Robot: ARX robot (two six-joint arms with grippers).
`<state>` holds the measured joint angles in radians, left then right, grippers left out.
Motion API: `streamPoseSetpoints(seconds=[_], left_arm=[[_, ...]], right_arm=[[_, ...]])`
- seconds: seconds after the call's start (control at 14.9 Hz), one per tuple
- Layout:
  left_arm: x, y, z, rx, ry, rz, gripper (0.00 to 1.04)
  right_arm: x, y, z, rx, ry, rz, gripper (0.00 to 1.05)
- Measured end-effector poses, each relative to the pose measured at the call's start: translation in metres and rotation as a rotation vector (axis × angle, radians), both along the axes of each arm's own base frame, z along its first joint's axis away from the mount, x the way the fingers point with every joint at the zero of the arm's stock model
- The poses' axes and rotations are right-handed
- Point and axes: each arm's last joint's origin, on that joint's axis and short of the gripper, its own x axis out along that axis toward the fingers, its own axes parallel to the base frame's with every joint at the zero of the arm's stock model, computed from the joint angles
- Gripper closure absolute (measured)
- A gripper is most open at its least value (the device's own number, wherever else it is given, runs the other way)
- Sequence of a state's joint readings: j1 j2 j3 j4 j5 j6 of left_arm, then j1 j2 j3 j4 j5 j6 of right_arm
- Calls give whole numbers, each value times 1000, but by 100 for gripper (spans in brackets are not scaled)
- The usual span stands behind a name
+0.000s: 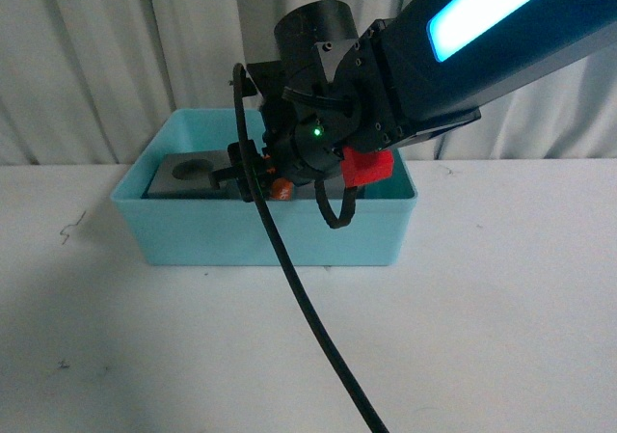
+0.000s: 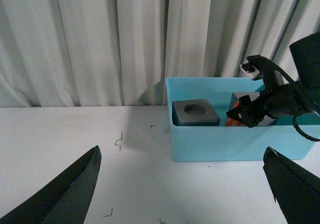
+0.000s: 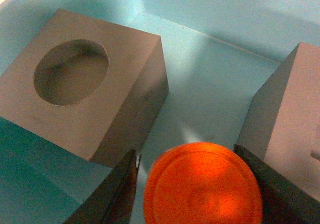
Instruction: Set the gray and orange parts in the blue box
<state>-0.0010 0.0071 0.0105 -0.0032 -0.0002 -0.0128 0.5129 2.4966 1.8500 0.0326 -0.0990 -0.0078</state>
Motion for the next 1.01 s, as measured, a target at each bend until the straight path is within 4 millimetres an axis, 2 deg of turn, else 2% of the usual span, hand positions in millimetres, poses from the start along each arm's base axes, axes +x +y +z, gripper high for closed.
streamPoseSetpoints(seconds=[0.27,0.47,0.6,0.74,0.8,0.87,1.01], left_arm=[[0,0,0,0,0,0,7],[0,0,0,0,0,0,7],[0,0,0,0,0,0,7],[0,0,0,0,0,0,7],[0,0,0,0,0,0,7],[0,0,0,0,0,0,7],[0,0,0,0,0,0,7]], right_arm=[[-4,1,0,33,-21,1,5],[-12,-12,11,61,-54,-1,6],[-25,-27,49,113,-137,-5,6],[-46,-63,107,165,-282,-61,6],[-61,-90,127,175,-336,-116,6],[-78,-116,135,172,-363,-173,6],[-122,-174,130,134,-343,-332,6]])
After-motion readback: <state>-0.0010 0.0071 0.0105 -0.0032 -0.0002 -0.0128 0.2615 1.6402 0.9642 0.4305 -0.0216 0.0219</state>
